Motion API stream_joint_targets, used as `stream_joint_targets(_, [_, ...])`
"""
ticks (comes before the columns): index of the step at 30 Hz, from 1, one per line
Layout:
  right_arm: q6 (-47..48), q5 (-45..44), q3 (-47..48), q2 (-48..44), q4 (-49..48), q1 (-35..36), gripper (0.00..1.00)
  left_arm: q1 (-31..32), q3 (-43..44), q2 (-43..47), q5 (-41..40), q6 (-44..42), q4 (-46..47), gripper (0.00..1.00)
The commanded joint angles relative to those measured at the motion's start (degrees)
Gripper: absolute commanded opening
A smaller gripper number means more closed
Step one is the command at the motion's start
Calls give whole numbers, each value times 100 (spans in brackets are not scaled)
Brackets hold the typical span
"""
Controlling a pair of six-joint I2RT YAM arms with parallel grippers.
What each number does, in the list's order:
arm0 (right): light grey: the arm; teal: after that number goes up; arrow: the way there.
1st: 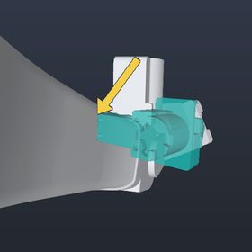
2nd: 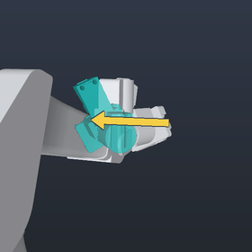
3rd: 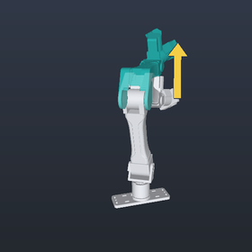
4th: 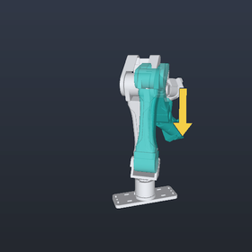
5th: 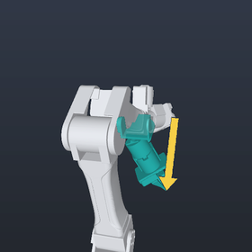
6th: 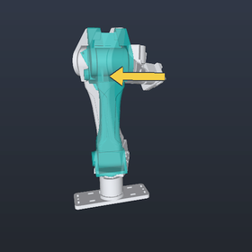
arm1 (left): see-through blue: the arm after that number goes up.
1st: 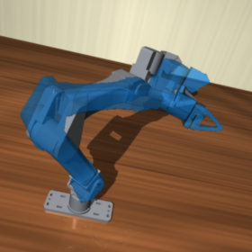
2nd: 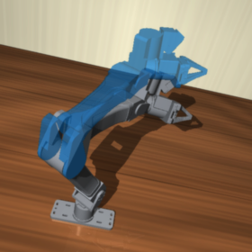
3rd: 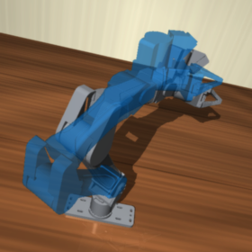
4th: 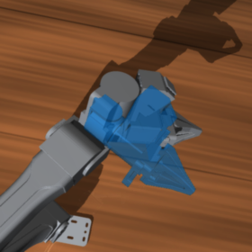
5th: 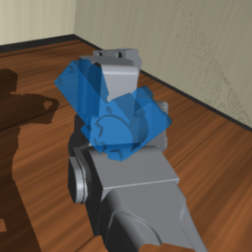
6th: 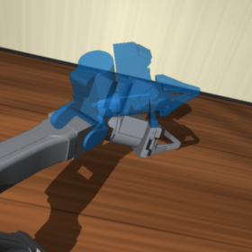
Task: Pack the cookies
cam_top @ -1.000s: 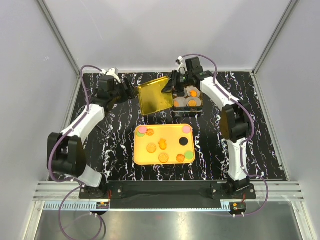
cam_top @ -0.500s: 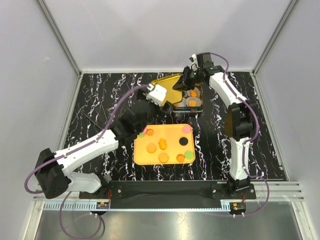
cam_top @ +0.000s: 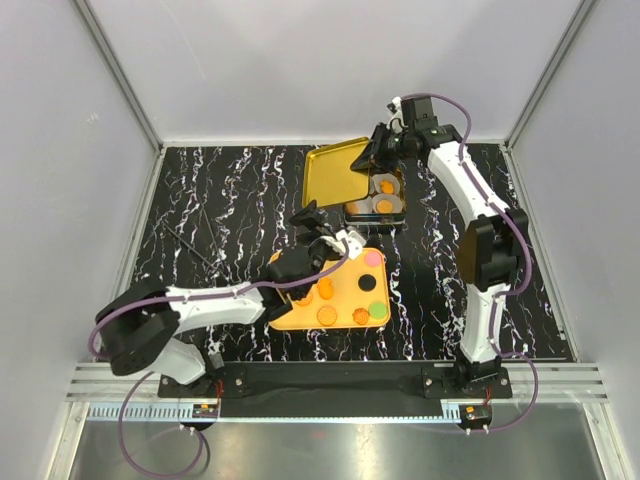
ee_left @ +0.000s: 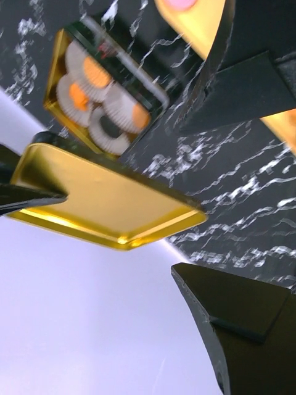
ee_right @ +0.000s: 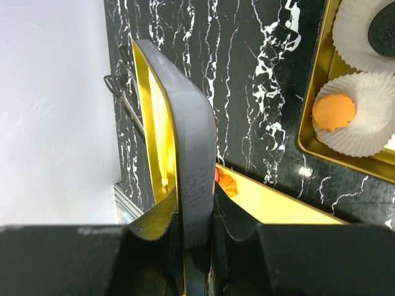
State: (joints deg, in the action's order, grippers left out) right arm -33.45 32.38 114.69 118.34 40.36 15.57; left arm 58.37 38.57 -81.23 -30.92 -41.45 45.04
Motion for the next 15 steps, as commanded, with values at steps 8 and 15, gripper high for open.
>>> stream_joint_targets(8, [-214, -21, -517, -944, -248, -28, 0, -185, 827, -1192, -238, -1154, 1919, 88])
stream_joint_targets(15, [-214, -30, -913, -1199, -388, -19, 0, -256, 1222, -1588, -239, -1629, 2281, 77])
